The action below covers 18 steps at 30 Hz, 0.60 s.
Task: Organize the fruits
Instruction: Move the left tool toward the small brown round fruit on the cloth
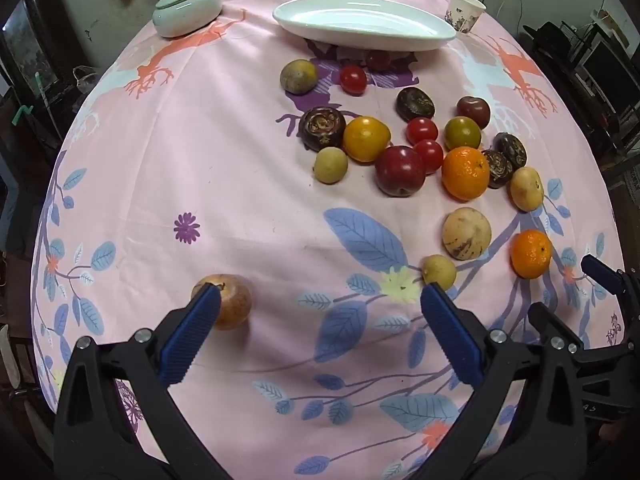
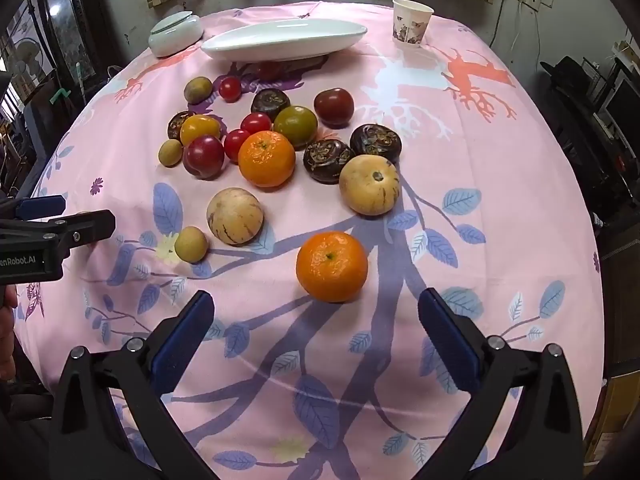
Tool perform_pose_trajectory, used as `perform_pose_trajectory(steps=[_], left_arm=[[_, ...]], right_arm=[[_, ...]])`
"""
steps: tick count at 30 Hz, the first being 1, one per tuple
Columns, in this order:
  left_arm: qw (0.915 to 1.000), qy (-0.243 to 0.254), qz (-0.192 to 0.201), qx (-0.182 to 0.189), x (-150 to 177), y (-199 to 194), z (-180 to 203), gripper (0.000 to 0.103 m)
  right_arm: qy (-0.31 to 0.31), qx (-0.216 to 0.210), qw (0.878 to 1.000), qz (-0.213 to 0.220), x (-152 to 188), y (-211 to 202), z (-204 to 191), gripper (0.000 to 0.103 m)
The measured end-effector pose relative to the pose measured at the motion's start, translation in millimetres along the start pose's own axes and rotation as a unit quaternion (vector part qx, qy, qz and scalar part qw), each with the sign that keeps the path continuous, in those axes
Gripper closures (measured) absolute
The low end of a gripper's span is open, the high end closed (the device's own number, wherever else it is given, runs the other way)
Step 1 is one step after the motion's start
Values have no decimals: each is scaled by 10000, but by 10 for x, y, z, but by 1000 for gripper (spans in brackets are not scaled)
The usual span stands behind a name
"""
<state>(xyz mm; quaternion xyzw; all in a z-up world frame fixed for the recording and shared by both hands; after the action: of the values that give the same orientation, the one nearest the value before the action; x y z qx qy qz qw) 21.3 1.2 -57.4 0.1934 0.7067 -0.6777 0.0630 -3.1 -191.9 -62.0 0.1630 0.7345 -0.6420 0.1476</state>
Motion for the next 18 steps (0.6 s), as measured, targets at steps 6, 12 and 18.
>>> perform_pose_trajectory(steps=[6,12,18], left_arm=[[9999,-24,-103,74,9,-4,-11,2],[9999,-17,-71,107,23,36,-4,2],[9999,-63,-54,145,32,40,-15,2]], right_arm=[[2,-22,10000,-61,15,9,2,1],[-45,-49,9999,-86,61,29,-45,1],[30,-97,9999,-131,27,42,-15,1]])
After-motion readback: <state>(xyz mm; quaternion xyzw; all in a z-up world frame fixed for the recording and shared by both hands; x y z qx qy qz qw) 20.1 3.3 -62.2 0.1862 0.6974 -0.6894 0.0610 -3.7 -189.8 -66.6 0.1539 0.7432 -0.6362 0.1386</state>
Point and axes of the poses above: each gripper's, at about its wrist camera, not at the fingertips, and y roughly the way its jaws point, z to its right, x to its underside, the point moved 6 cm from there along y, roughly the way its jaws point, and after that the axes turned 12 degrees about y, right-handed, at the moved point
